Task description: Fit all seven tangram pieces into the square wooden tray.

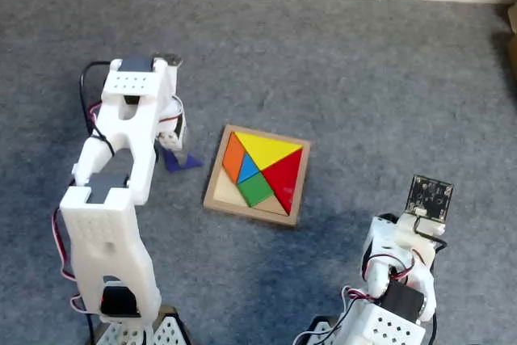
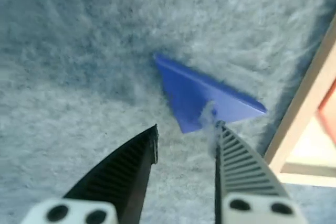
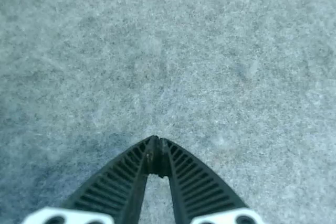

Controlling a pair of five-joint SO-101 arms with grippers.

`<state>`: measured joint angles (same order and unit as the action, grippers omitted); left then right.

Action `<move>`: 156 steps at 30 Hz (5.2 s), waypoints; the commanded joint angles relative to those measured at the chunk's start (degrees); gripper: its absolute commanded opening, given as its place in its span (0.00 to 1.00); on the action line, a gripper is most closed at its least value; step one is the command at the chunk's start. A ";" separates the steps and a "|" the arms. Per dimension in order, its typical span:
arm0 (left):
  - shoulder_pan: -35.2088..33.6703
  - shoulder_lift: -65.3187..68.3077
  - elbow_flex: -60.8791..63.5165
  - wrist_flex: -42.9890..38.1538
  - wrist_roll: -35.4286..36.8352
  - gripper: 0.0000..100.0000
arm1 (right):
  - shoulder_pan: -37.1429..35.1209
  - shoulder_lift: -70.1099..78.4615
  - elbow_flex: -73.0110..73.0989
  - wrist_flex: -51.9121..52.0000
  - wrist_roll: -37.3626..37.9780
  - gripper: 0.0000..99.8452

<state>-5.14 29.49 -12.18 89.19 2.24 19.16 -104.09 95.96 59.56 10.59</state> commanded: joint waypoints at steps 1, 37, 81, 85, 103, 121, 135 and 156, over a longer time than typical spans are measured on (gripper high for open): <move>0.13 -0.66 -5.58 1.05 -0.18 0.21 | 0.57 -0.84 5.41 -1.10 0.00 0.01; 7.96 12.97 -10.59 7.47 30.68 0.08 | 0.66 -0.84 5.41 -1.19 0.00 0.01; 20.79 -0.57 -6.29 11.16 31.12 0.22 | 0.66 -0.84 5.41 -1.19 0.00 0.01; 20.62 -1.01 -6.29 11.25 31.12 0.23 | 0.66 -0.84 5.41 -1.19 0.00 0.01; 12.79 -7.87 -6.29 10.81 26.64 0.19 | 0.66 -0.84 5.41 -1.19 0.00 0.01; 16.92 3.82 -6.20 8.26 17.67 0.00 | 0.75 -0.84 5.41 -1.19 0.00 0.01; 24.13 3.91 -4.35 8.09 18.02 0.00 | 0.75 -0.84 5.41 -1.19 0.00 0.01; 21.58 -14.73 7.08 4.40 17.85 0.00 | 0.75 -0.84 5.41 -1.19 0.00 0.01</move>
<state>17.45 23.60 -10.51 97.36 20.09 19.16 -104.09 95.96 59.56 10.59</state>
